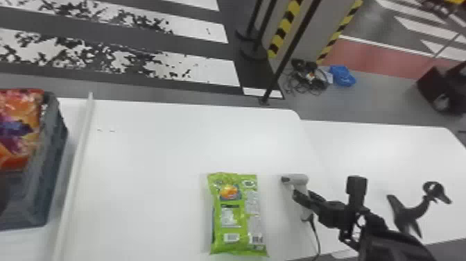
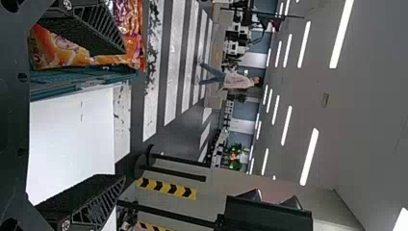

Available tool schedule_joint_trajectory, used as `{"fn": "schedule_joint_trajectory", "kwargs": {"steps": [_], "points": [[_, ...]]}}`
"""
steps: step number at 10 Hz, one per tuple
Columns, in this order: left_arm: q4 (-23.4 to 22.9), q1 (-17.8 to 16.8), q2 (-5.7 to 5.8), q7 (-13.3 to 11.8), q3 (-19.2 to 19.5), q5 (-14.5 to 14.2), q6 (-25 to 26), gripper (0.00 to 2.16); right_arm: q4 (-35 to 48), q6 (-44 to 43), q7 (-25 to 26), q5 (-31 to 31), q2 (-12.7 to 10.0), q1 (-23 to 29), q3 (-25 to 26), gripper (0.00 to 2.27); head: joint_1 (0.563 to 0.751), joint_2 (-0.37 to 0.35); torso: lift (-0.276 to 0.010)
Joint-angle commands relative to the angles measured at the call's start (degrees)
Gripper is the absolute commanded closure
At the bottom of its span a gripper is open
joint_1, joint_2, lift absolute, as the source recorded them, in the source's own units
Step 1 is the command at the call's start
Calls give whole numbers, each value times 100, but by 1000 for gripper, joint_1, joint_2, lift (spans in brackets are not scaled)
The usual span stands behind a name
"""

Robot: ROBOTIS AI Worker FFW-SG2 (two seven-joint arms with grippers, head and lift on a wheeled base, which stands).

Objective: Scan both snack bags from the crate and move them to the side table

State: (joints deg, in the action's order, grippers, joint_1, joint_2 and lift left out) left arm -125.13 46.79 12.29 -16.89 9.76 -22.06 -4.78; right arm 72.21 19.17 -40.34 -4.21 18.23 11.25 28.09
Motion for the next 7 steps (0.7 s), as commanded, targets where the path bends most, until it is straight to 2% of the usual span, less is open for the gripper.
{"fn": "schedule_joint_trajectory", "kwargs": {"steps": [1,3,5,7], "points": [[6,-21,2,2,-1,0,0,76,197,13,35,-54,-74,124,188,2240,695,-350,-29],[6,-56,11,28,-9,0,0,76,1014,645,132,-432,-320,519,715,2243,695,-350,-29],[76,-153,11,37,-88,0,0,76,2500,1120,501,-845,-751,1468,1075,2243,695,-350,-29],[164,-267,28,46,-194,0,0,76,3229,1349,624,-1197,-1058,2075,1269,2243,695,-350,-29]]}}
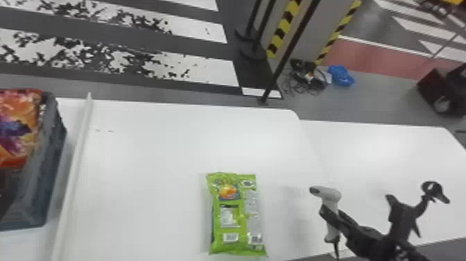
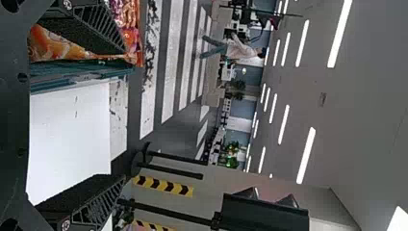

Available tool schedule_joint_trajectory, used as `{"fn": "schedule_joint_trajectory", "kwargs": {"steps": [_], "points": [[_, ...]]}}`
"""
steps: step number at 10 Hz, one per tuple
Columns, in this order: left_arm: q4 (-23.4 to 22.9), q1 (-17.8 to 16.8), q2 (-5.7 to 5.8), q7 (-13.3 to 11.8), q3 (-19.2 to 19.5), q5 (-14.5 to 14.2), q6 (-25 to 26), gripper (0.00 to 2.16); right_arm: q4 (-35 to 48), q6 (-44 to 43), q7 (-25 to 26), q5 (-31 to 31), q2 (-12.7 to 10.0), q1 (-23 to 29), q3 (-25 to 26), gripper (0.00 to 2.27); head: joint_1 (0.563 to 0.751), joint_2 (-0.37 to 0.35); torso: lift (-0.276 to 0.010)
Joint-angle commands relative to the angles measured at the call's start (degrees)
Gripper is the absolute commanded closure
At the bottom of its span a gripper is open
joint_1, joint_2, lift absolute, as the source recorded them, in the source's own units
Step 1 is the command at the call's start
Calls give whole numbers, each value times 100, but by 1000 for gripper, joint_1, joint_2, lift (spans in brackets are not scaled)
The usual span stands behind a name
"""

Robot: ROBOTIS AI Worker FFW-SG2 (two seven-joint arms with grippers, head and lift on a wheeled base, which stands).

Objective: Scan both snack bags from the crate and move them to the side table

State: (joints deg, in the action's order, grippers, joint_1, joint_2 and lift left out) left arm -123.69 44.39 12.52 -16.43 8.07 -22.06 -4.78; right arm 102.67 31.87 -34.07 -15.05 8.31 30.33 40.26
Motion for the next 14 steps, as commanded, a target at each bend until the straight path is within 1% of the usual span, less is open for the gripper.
{"fn": "schedule_joint_trajectory", "kwargs": {"steps": [1,3,4,6,8,10,11,13,14], "points": [[29,-54,5,-1,-43,0,0,76,526,220,-29,-270,-215,438,105,2243,695,-350,-29],[38,-45,5,8,-43,0,-18,76,1141,747,-38,-463,-426,904,105,2243,695,-350,-29],[38,-10,5,8,-43,-9,-158,76,1326,1046,-117,-666,-488,1089,114,2243,695,-350,-29],[55,-1,5,26,-43,-9,-193,76,1590,1239,-284,-824,-672,1370,61,2243,695,-350,-29],[47,-1,5,26,-52,-18,-193,76,1862,1450,-363,-1140,-804,1625,34,2243,695,-338,-29],[47,-1,5,26,-43,-18,-193,76,2099,2065,-548,-1316,-836,1730,34,2243,695,-306,-29],[47,-19,-4,35,-52,-18,-193,76,2196,2206,-627,-1342,-836,1783,-18,2243,695,-275,-29],[64,-45,5,35,-69,-18,-193,76,2301,2259,-653,-1334,-836,1889,-220,2243,695,-228,-29],[82,-54,-4,43,-69,-18,-193,76,2301,2241,-662,-1316,-836,1915,-326,2243,695,-219,-29]]}}
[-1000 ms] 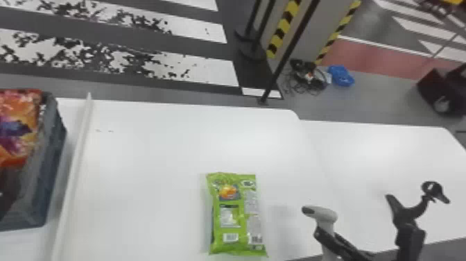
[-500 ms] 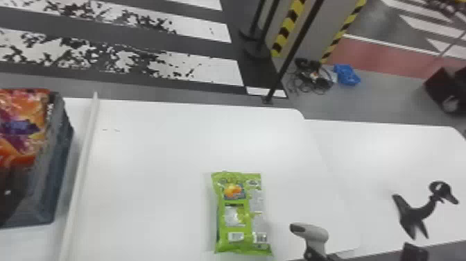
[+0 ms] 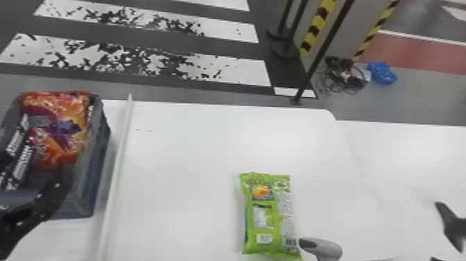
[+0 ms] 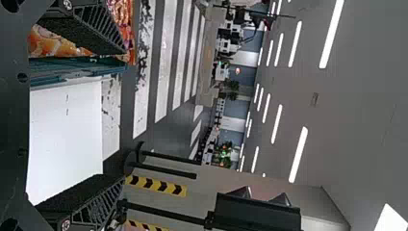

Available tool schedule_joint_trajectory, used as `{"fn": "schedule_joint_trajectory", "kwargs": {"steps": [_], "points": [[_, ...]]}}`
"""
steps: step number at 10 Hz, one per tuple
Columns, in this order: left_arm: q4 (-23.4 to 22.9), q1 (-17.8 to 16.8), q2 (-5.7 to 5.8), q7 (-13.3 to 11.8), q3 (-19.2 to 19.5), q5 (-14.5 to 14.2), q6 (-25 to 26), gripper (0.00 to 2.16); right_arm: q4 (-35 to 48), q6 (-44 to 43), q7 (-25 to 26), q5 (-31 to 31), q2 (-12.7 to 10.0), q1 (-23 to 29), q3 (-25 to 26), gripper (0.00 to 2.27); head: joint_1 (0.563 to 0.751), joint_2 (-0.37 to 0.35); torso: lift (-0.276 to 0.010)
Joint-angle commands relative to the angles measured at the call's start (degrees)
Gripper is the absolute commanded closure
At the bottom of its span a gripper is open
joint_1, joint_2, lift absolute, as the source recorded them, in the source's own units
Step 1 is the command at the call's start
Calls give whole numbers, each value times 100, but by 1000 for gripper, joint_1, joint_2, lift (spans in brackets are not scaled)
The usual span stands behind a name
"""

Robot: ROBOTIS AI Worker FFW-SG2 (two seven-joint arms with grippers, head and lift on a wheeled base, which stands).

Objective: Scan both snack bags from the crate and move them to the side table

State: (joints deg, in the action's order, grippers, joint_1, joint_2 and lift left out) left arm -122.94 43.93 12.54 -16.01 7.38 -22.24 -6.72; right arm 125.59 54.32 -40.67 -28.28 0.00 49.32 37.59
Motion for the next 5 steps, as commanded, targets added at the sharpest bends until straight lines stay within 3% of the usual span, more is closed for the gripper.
{"fn": "schedule_joint_trajectory", "kwargs": {"steps": [1,5], "points": [[16,-7,3,-7,0,-26,0,76,-34,-92,-2,121,-5,17,-208,2243,695,-198,-29],[7,-7,-6,2,9,-26,0,76,-254,-935,200,596,-5,-1,-780,2243,695,-138,-29]]}}
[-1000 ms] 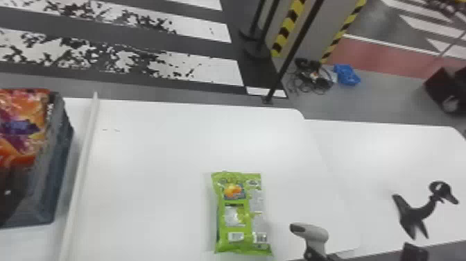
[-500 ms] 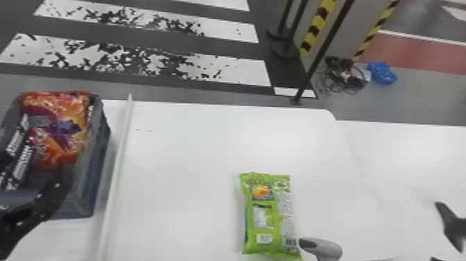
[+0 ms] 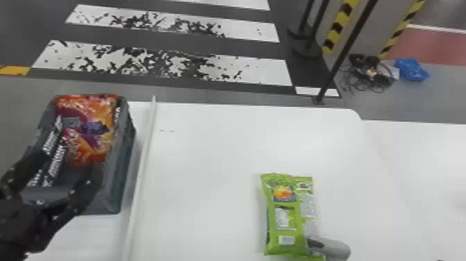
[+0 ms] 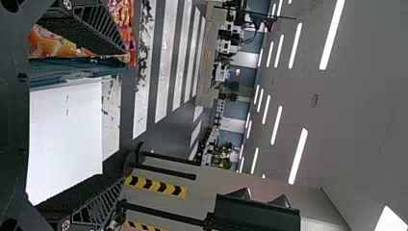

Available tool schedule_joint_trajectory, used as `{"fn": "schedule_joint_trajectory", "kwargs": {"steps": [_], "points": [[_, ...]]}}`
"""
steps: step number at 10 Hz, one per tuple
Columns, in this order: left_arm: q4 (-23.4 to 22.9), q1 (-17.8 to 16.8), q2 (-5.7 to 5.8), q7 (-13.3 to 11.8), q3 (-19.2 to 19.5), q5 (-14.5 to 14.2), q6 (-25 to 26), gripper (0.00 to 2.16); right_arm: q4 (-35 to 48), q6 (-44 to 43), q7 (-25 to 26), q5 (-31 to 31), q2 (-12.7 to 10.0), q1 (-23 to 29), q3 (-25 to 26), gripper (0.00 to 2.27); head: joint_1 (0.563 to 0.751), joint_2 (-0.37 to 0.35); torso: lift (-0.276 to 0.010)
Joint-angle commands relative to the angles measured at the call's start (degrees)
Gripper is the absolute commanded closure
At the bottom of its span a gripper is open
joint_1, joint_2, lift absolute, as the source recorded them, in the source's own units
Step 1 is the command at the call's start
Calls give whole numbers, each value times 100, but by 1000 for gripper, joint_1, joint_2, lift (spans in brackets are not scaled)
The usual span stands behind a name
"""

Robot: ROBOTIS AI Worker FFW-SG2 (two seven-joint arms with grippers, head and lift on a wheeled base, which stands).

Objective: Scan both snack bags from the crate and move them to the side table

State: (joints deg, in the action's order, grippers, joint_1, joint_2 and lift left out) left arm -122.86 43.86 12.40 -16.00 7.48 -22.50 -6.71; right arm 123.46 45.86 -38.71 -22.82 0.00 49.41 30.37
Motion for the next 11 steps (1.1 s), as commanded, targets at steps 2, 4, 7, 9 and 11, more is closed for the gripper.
{"fn": "schedule_joint_trajectory", "kwargs": {"steps": [2,4,7,9,11], "points": [[-10,0,8,0,8,0,0,76,-138,-266,74,182,-5,-28,-146,2243,695,-121,-29],[-10,0,8,0,17,-9,0,76,-340,-512,83,287,-5,-63,-190,2243,695,-125,-29],[-10,0,-1,0,17,0,0,76,-428,-582,83,322,-5,-71,-242,2243,695,-131,-29],[-19,35,-1,-9,26,-9,-36,76,-428,-582,83,322,-5,-71,-251,2243,695,-125,-29],[-27,35,-1,-9,34,-9,-36,76,-401,-653,74,269,-5,-71,-181,2243,695,-123,-29]]}}
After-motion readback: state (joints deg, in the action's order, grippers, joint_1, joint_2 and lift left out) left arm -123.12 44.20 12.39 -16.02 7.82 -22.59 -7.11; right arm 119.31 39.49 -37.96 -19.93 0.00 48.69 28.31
